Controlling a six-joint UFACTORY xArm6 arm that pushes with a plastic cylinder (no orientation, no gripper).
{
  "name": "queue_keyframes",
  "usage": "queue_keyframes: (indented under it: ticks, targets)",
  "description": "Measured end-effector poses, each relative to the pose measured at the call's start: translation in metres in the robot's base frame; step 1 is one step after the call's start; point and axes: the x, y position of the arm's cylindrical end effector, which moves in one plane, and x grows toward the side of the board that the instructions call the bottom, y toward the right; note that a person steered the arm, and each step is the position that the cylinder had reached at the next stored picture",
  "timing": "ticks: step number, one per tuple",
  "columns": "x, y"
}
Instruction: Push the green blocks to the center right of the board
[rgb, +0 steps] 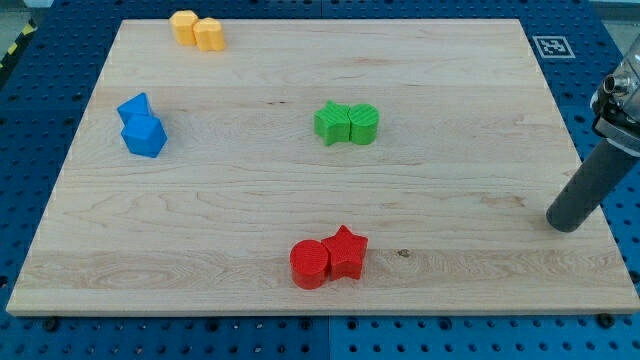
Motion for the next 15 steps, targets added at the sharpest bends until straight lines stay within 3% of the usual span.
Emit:
queue_keyframes:
  ticks: [3, 5, 7, 8, 9, 13, 15]
  targets:
    - [0.000, 0.003]
    - [-0.070, -0.113]
    - [-0.076, -0.216]
    - [-0.099, -0.283]
    - [-0.127, -0.301]
    - [-0.129, -0.185]
    - [-0.103, -0.129]
